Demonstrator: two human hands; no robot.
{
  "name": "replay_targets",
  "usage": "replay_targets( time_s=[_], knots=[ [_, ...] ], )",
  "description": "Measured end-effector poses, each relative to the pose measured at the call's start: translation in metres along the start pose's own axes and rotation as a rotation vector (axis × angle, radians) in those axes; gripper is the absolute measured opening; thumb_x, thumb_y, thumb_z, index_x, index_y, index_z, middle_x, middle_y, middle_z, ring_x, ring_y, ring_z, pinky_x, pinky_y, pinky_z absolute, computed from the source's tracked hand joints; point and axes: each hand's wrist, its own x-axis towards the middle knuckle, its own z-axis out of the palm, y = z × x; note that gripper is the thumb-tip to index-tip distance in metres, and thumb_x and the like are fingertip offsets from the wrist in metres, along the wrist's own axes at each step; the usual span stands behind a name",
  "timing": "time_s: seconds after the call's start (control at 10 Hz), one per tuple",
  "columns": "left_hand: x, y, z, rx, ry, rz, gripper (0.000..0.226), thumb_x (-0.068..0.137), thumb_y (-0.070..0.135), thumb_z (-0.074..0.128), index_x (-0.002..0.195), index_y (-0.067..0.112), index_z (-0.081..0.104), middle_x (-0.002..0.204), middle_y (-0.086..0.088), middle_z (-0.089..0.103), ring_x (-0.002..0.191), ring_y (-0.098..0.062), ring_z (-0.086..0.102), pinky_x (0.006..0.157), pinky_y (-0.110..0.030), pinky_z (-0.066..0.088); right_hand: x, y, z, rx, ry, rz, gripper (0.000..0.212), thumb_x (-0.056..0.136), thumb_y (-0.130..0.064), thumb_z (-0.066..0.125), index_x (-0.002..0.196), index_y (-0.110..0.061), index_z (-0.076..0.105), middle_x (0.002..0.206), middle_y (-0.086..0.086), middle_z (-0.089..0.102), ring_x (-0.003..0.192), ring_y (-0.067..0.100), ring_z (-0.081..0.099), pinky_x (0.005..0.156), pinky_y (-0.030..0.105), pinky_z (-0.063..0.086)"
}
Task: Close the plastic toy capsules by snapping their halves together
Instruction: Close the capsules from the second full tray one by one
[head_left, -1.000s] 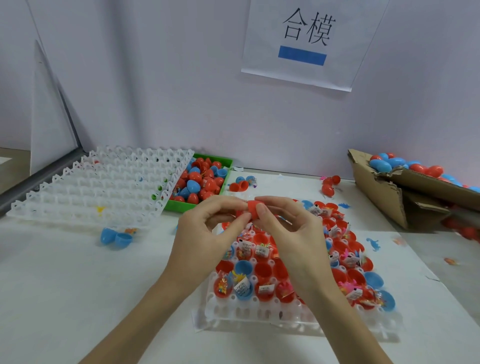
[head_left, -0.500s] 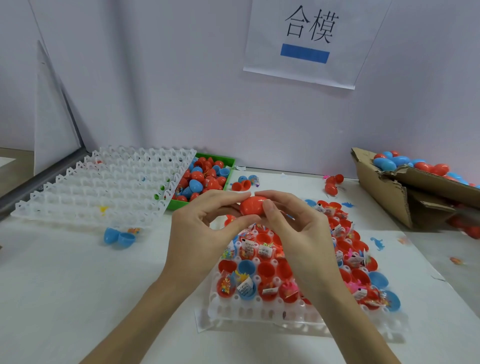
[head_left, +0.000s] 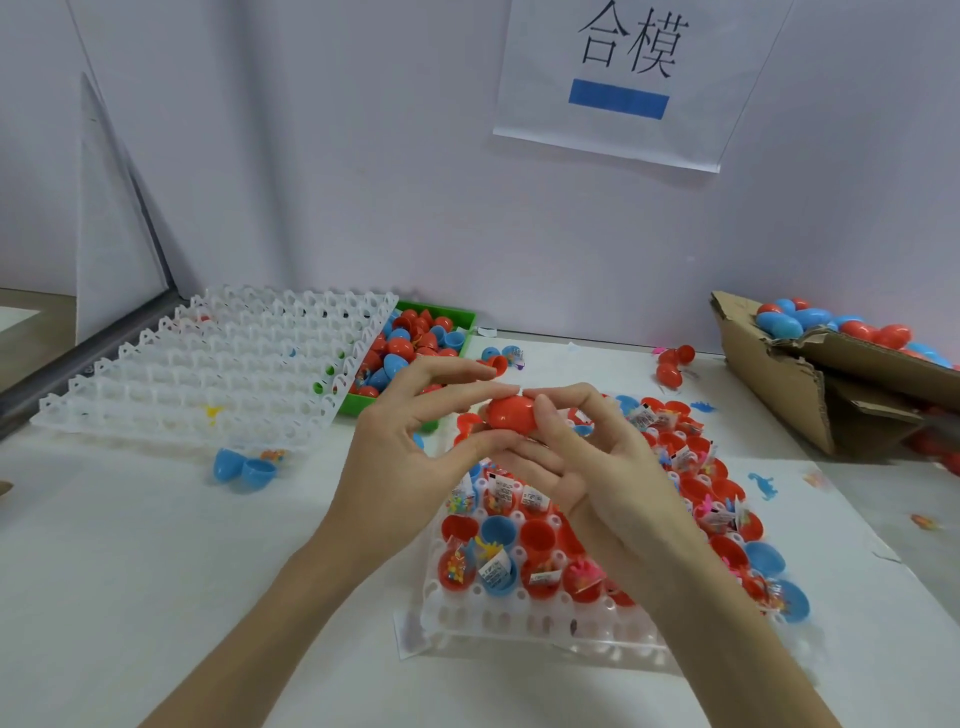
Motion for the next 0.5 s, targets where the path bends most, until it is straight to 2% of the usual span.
replay_targets(
  time_s=[0.1, 0.2, 0.3, 0.4, 0.5],
  knots=[
    [0.003, 0.0, -0.005, 0.001, -0.084, 0.025, 0.039, 0.086, 0.033, 0.076, 0.125, 0.03, 0.074, 0.132, 0.014, 0.066, 0.134, -0.018, 0.055, 0.114, -0.031, 0.045, 0.002, -0.006, -0.008, 0.211, -0.177, 0.162, 0.043, 0.096, -0.016, 0.071, 0.135, 0.0, 0.061, 0.135, 0.028, 0.062, 0.129, 0.038, 0.06, 0.101, 0.036, 0.054],
    [0.002, 0.001, -0.006, -0.037, -0.159, 0.033, 0.039, 0.089, 0.033, 0.074, 0.128, 0.029, 0.073, 0.132, 0.016, 0.067, 0.135, -0.019, 0.056, 0.114, -0.036, 0.046, 0.005, -0.005, -0.012, 0.206, -0.226, 0.247, 0.04, 0.099, -0.019, 0.067, 0.131, 0.005, 0.064, 0.143, 0.027, 0.056, 0.134, 0.033, 0.056, 0.106, 0.036, 0.051],
    [0.002, 0.003, -0.009, -0.088, -0.188, 0.007, 0.038, 0.088, 0.027, 0.077, 0.125, 0.029, 0.075, 0.128, 0.014, 0.07, 0.131, -0.016, 0.06, 0.111, -0.032, 0.048, 0.01, -0.002, -0.015, -0.016, -0.146, 0.313, 0.044, 0.104, -0.033, 0.054, 0.135, -0.001, 0.059, 0.144, 0.024, 0.056, 0.127, 0.029, 0.062, 0.105, 0.039, 0.052],
    [0.004, 0.003, -0.015, -0.11, -0.157, 0.011, 0.037, 0.079, 0.026, 0.084, 0.115, 0.028, 0.079, 0.115, 0.011, 0.076, 0.117, -0.015, 0.069, 0.103, -0.029, 0.054, 0.016, 0.004, -0.028, -0.281, -0.144, 0.3, 0.049, 0.108, -0.032, 0.045, 0.139, 0.004, 0.052, 0.14, 0.028, 0.057, 0.131, 0.043, 0.055, 0.108, 0.045, 0.051],
    [0.005, 0.005, -0.019, -0.153, -0.144, 0.012, 0.037, 0.074, 0.027, 0.088, 0.11, 0.028, 0.08, 0.107, 0.01, 0.079, 0.108, -0.017, 0.073, 0.098, -0.029, 0.057, 0.015, 0.002, -0.032, -0.332, -0.158, 0.288, 0.048, 0.109, -0.029, 0.043, 0.138, 0.007, 0.051, 0.139, 0.031, 0.057, 0.131, 0.046, 0.053, 0.107, 0.046, 0.05]
  ],
)
